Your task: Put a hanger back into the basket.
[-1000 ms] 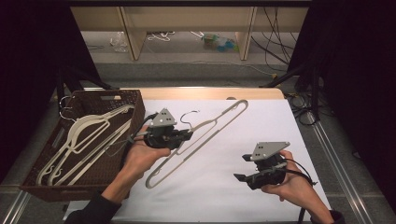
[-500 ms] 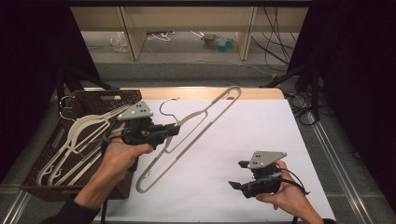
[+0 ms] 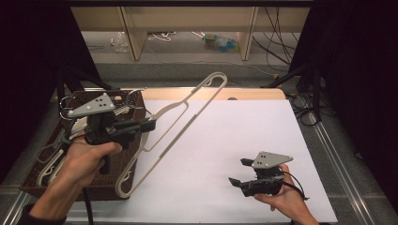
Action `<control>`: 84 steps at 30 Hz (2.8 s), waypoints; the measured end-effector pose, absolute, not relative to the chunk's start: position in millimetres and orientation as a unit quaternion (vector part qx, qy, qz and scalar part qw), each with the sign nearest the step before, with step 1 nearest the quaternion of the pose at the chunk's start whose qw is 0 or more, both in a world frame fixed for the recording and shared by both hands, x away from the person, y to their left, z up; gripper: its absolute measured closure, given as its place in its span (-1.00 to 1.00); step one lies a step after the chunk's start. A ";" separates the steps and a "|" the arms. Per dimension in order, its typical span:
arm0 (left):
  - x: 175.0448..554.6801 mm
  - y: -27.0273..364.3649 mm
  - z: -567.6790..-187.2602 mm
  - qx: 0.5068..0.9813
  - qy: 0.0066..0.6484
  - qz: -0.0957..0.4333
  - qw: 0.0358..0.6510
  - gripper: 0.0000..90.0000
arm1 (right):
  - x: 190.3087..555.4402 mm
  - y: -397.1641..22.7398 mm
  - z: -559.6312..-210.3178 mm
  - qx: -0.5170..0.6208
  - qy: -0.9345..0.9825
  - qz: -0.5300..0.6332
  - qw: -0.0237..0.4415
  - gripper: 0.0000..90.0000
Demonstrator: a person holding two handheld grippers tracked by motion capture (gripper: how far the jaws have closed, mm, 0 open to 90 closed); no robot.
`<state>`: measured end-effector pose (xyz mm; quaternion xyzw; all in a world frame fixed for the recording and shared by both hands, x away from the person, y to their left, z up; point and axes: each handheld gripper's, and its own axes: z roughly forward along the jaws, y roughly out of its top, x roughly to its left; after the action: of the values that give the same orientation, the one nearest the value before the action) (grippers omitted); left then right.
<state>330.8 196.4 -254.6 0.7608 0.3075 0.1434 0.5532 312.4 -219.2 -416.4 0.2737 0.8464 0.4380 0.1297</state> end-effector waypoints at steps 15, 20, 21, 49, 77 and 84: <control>341.4 262.6 -226.4 0.716 0.388 0.155 0.559 0.91 | 309.5 -226.8 -417.8 0.277 0.836 0.456 0.131 -0.56; 351.3 304.4 -228.7 0.723 0.388 0.201 0.535 0.91 | 309.1 -228.2 -418.5 0.277 0.835 0.457 0.131 -0.56; 352.7 311.4 -231.0 0.721 0.393 0.203 0.534 0.91 | 308.8 -228.5 -418.3 0.279 0.834 0.457 0.132 -0.56; 392.4 396.9 -308.9 0.737 0.420 0.198 0.491 0.91 | 309.9 -230.7 -419.5 0.281 0.837 0.453 0.127 -0.55; 390.7 418.4 -360.9 0.698 0.529 0.078 0.476 0.91 | 310.2 -229.9 -419.9 0.277 0.840 0.449 0.125 -0.55; 394.5 408.4 -369.9 0.667 0.576 0.048 0.469 0.90 | 310.1 -230.5 -419.5 0.278 0.839 0.451 0.124 -0.55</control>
<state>394.5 408.4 -369.9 0.6673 0.5765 0.0476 0.4692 310.1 -230.5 -419.5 0.2779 0.8392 0.4506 0.1243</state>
